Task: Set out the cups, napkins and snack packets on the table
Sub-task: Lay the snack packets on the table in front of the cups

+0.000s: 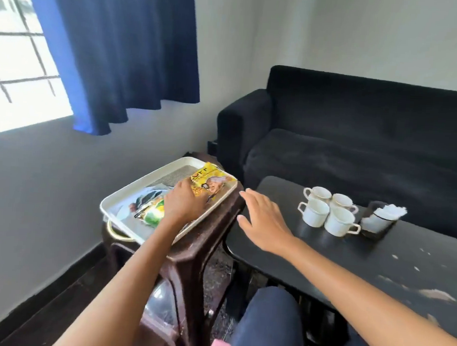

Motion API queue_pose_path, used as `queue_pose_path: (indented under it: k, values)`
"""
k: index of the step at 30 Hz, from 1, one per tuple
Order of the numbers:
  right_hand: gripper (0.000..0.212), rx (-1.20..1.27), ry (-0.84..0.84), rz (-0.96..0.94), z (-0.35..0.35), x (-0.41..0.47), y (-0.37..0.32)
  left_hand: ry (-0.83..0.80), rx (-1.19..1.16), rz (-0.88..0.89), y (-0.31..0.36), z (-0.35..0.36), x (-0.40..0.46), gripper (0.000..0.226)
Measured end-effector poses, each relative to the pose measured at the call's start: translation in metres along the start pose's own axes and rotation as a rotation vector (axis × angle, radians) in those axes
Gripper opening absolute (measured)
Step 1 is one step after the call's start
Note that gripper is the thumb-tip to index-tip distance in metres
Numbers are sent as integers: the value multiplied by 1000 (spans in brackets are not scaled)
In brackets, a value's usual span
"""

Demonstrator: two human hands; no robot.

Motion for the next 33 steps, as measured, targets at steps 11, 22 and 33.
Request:
queue_pose_path:
  k: [11,22,33]
  values:
    - [54,101,-198,-135,72,52,-79,448,-925,-842,-78,5,1,55]
    - [54,151,-264,-103,112,59,-92,348,-1103,-875,-94,9,6,49]
    - [50,251,-256,-106,105,51,-90,358,-1136,-783,-105,7,8,26]
Point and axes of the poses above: each hand's wrist, its own x-axis towards the middle knuckle, its own z-axis out of the palm, y = z × x, the point moved 3 cm from there along x, towards the middle knuckle, and after that the axes turned 12 degrees about -x, right-handed, at the moved point
